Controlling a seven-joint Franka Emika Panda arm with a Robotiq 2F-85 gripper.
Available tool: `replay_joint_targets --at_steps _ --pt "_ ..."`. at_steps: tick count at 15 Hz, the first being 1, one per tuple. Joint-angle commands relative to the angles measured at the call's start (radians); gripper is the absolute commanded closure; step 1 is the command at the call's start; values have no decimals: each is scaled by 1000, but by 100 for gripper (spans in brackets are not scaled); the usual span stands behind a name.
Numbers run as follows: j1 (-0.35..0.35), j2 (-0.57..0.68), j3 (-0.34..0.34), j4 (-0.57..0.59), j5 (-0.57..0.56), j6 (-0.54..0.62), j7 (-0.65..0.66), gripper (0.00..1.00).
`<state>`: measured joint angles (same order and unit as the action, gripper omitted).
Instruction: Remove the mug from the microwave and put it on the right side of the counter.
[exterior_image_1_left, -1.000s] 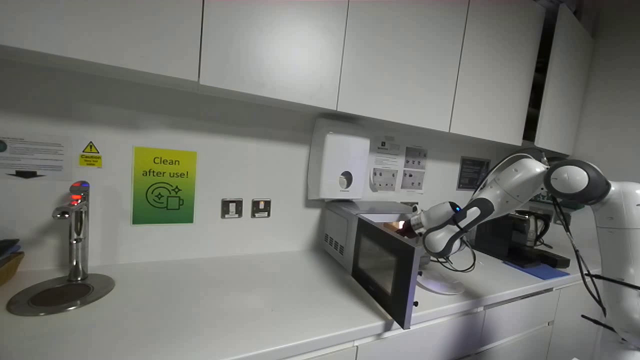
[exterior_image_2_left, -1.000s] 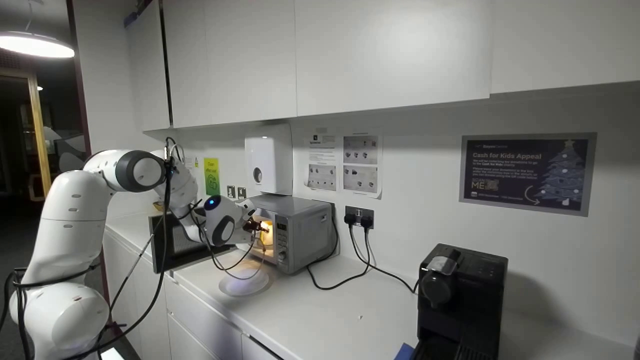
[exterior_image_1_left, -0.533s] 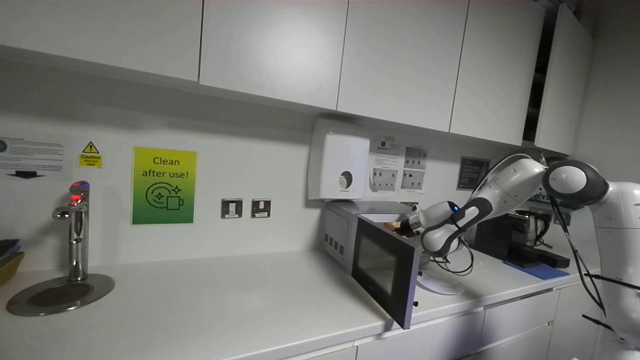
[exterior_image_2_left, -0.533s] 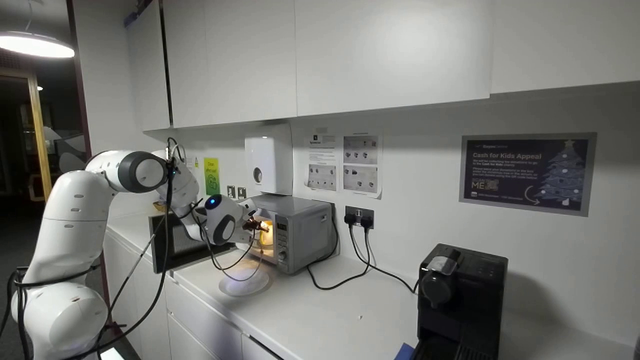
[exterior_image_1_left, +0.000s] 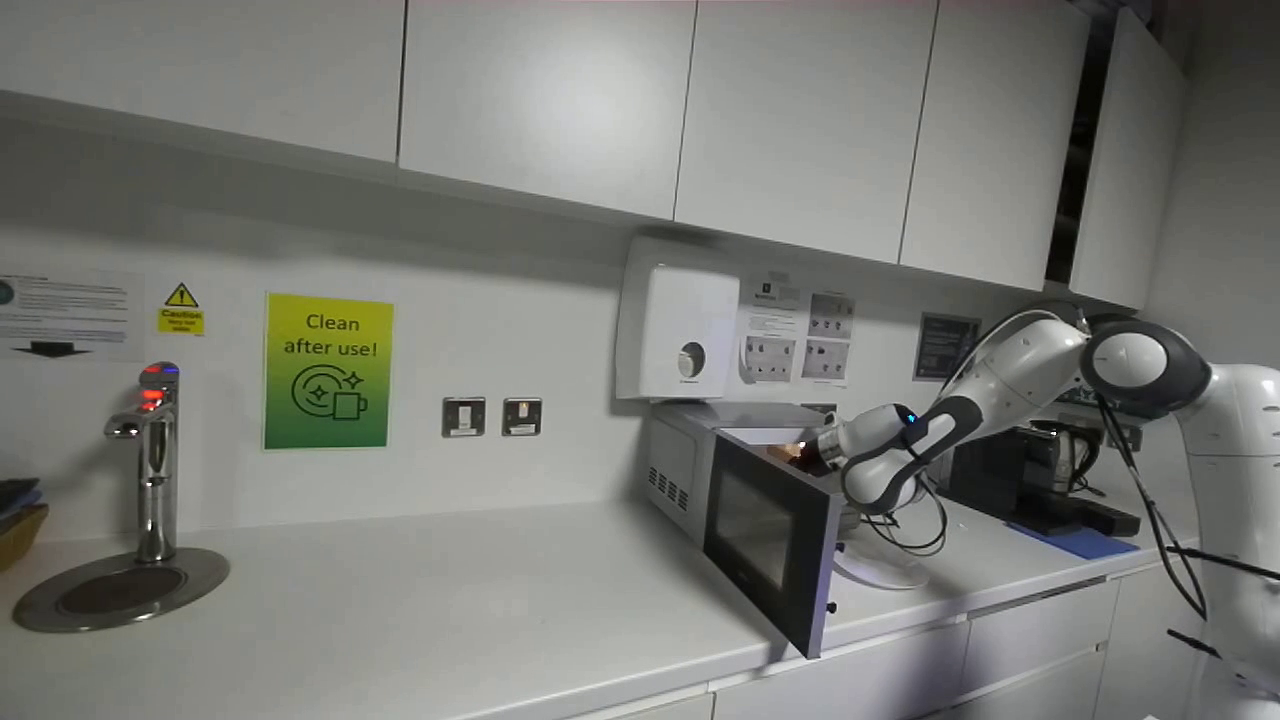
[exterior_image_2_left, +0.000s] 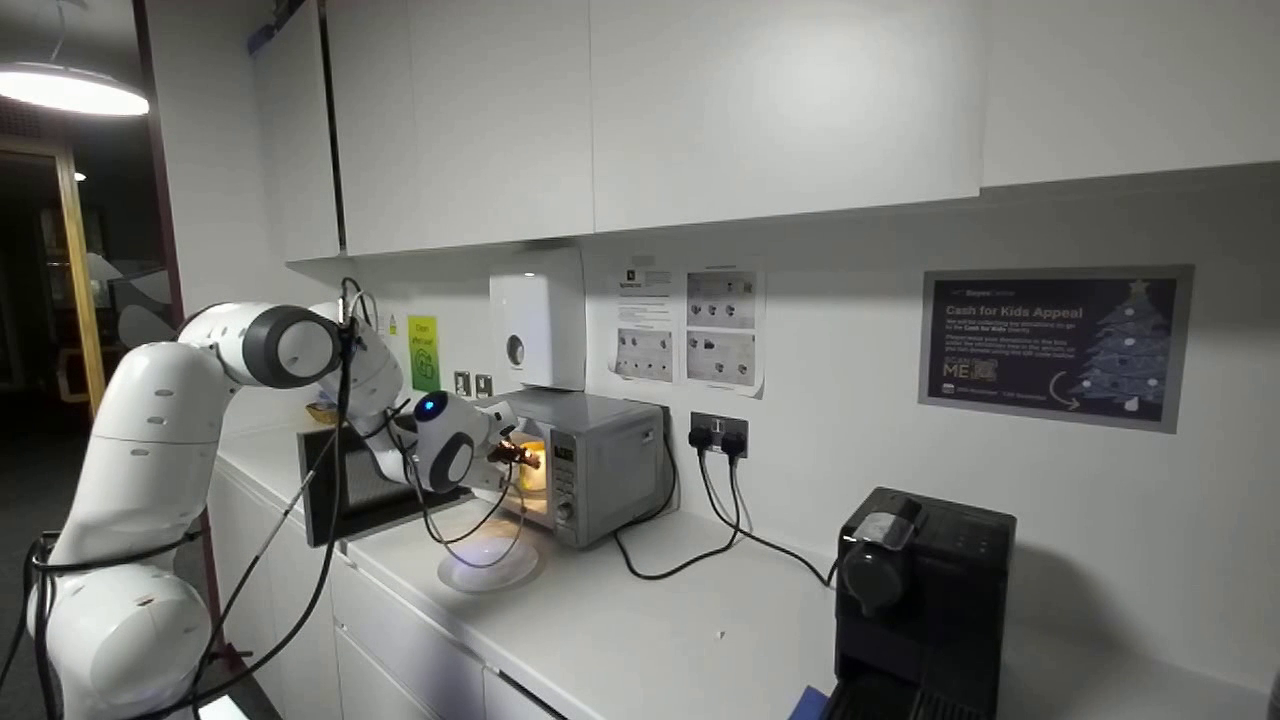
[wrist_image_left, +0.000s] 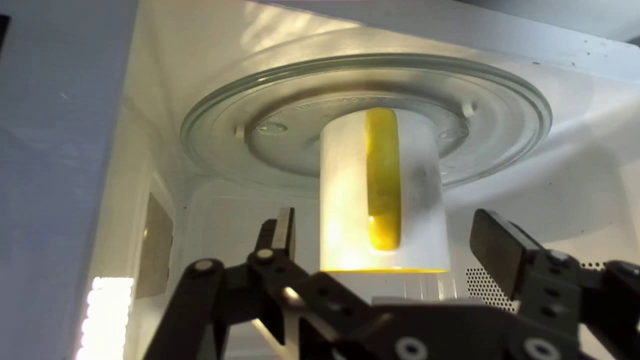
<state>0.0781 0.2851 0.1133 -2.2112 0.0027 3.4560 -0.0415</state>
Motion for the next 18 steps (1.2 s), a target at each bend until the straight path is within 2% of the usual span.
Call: replay_joint_targets --at_steps 1,6,9,10,12,18 --pt "-35 18 24 40 -23 0 19 36" --pt "-35 29 23 56 -23 0 14 73" --pt "-33 22 26 42 -23 0 13 98" --pt "-27 18 22 33 -18 0 9 100" --pt "-23 2 24 5 -14 0 10 96" --pt "-17 -37 31 -40 -8 0 12 96"
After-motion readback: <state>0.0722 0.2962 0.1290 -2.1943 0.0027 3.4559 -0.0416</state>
